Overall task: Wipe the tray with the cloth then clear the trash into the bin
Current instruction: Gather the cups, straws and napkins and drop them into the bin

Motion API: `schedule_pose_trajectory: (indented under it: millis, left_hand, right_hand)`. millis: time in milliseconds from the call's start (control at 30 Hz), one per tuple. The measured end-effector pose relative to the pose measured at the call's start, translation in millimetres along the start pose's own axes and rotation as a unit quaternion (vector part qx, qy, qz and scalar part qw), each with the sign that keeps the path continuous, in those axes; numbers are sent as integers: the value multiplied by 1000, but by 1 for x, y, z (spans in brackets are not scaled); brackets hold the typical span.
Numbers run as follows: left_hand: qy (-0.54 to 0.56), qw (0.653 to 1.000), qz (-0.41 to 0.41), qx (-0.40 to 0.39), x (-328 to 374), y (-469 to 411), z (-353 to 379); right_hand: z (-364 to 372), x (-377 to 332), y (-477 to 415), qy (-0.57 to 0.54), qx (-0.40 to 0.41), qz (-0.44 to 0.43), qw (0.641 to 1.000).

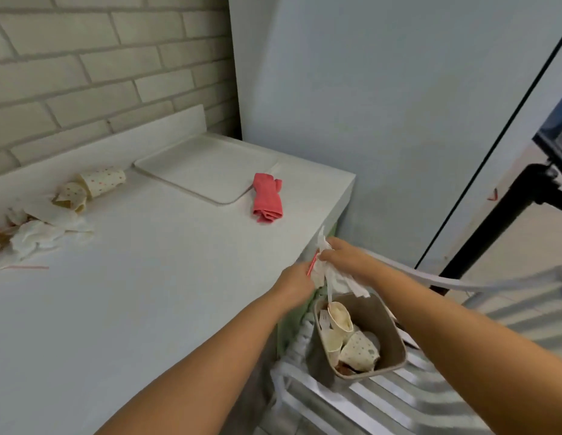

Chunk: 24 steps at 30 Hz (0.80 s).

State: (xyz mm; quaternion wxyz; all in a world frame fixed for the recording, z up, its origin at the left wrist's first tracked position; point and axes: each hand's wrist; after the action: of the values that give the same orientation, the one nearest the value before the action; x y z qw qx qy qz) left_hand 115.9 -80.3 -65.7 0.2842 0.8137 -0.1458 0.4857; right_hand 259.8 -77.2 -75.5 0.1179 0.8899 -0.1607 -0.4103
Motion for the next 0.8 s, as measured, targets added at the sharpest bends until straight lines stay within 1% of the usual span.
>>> schedule_pose_trajectory:
  millis: [133,233,333,400,500,600,667,733,800]
  left_hand:
    - [-22,997,-48,-53,-19,-17,41]
    - [-50,990,-100,-84,-39,-30,64]
    - [-72,983,-135,-103,-57,-39,81]
    - [-81,979,-152,-107,-63,-44,90]
    - [-75,977,-167,-113,-68,-51,101]
    - [-67,977,-173,-108,-70,-55,105]
    - [-67,977,-179,-100,-72,-59,108]
    - [-67,978,-176,-88,-73,-60,108]
    - [-58,981,-169,-71,-70,-61,110]
  right_hand:
    - [-1,59,-11,32,33,64,997]
    - [2,101,-18,70,44,134,987]
    - [6,138,-20,96,48,195,975]
    - [10,156,-22,108,43,216,969]
    - [16,175,-28,103,29,227,968]
    - [23,186,-32,80,-5,233,969]
    - [24,192,-35,96,-27,228,969]
    - [21,193,-38,127,-19,217,968]
    - [15,190,-40,118,-15,195,974]
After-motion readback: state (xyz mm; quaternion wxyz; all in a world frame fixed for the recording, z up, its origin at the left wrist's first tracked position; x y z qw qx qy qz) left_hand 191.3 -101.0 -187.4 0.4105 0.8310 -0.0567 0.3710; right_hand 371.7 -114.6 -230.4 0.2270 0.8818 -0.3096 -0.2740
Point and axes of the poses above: each hand's wrist, its own y-axis away from the middle knuckle, its own z-axis out of the palm, x = y × z, and after that the axes turned 11 degrees about y, right-handed
